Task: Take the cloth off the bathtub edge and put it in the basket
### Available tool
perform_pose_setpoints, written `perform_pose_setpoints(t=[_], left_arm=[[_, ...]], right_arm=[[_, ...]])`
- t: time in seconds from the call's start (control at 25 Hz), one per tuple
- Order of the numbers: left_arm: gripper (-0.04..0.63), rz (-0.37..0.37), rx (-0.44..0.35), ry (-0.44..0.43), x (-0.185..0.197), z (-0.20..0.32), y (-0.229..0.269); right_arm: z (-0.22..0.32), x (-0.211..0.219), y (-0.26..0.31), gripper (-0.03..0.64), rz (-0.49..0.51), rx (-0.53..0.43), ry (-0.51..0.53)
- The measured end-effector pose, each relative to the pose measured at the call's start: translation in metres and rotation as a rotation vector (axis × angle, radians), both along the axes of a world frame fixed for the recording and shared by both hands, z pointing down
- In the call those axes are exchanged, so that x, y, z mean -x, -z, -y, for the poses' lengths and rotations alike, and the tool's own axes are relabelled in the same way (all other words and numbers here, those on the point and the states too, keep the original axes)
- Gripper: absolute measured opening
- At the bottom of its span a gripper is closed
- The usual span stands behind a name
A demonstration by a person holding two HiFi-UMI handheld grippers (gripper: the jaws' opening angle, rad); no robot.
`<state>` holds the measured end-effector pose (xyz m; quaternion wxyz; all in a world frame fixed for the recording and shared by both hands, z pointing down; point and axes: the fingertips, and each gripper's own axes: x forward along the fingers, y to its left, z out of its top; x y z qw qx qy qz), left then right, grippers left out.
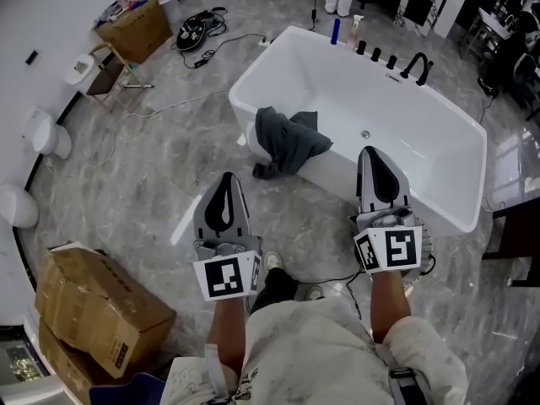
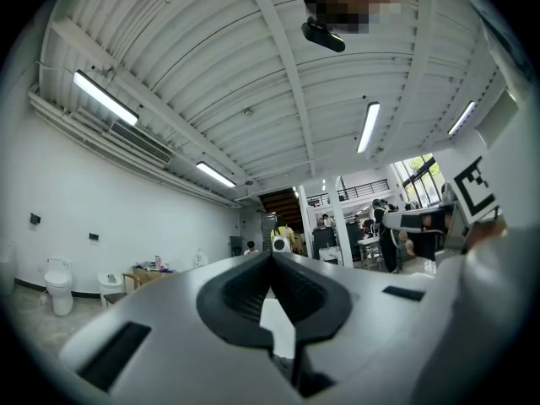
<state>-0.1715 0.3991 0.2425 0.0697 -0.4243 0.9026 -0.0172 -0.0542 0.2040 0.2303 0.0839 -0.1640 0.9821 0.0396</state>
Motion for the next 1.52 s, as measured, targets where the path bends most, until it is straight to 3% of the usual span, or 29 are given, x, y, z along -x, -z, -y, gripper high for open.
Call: perform_pose_setpoints(t=[0.28,0.56,1.08,1.52], left_arm=[[0.005,-0.020,-0.034,0.000,0.080,-0.020,0.001],[0.005,-0.015,-0.062,-0.050,0.120,-0.019,0.008],[0.004,-0.016,-0.080,-0.203,0.142,0.039,0.015],[0.005,0.014,-0.052,-0.291,0.148,0.128,0.012]], right_arm=[[-0.014,0.070,0.002,-0.012,-0.048,-0.034,-0.042],[-0.022,0.099,0.017,-0.012,-0.035,-0.050,-0.083],[0.009,0.089,0.036,-0.012,0.036,-0.062,-0.233],[0.085,0.091,0.019,-0.012,0.079,0.002,-0.285]])
